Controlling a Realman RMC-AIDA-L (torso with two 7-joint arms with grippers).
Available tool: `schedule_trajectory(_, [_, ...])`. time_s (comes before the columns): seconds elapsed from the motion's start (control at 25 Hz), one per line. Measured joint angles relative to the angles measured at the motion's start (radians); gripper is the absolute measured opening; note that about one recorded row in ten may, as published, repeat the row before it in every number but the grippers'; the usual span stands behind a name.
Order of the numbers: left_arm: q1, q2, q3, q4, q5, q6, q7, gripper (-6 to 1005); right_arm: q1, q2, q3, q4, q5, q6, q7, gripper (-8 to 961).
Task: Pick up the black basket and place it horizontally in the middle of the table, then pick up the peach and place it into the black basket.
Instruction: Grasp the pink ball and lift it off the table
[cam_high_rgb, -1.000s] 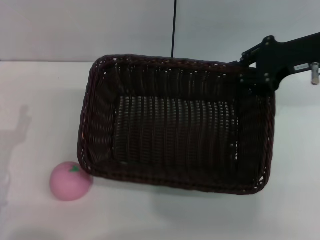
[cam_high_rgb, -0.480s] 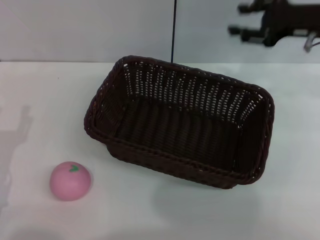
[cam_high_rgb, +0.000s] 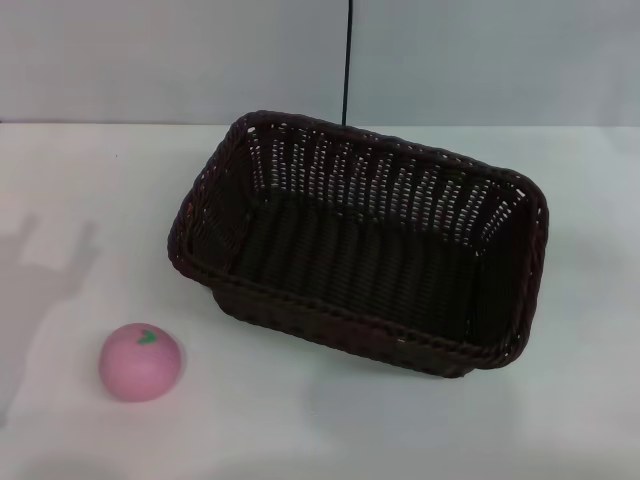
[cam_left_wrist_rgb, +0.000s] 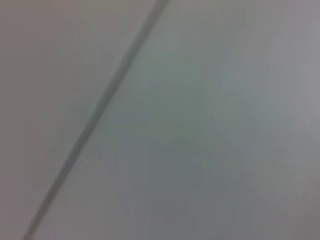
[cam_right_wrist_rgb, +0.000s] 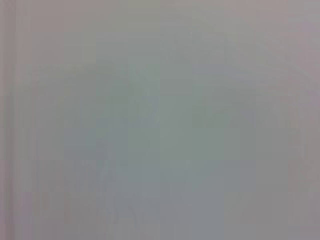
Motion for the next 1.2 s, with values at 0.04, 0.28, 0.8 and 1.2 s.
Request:
schedule_trajectory(0.04, [-0.004,0.001,0.032,0.024,0.0,0.003,-0.002,830,-0.014,0.0,0.017,0.022,0.018,-0.006,0.0,543])
schedule_trajectory(0.28, [0.005,0.006,0.345,0.253,0.0,0.037,-0.142,826,-0.073,-0.008,0.131,0.139,0.034,-0.036,0.005,543])
schedule_trajectory(0.8, [0.029,0.022,0.733,0.441,0.008,0.047,-0.261,817,-0.087,-0.011,0.191,0.183,0.038,-0.056,0.049,543])
schedule_trajectory(1.2, [0.018,0.009,0.74,0.442,0.095,-0.071,-0.251,811,-0.1,-0.005,0.195,0.215,0.039,-0.057,0.047,543])
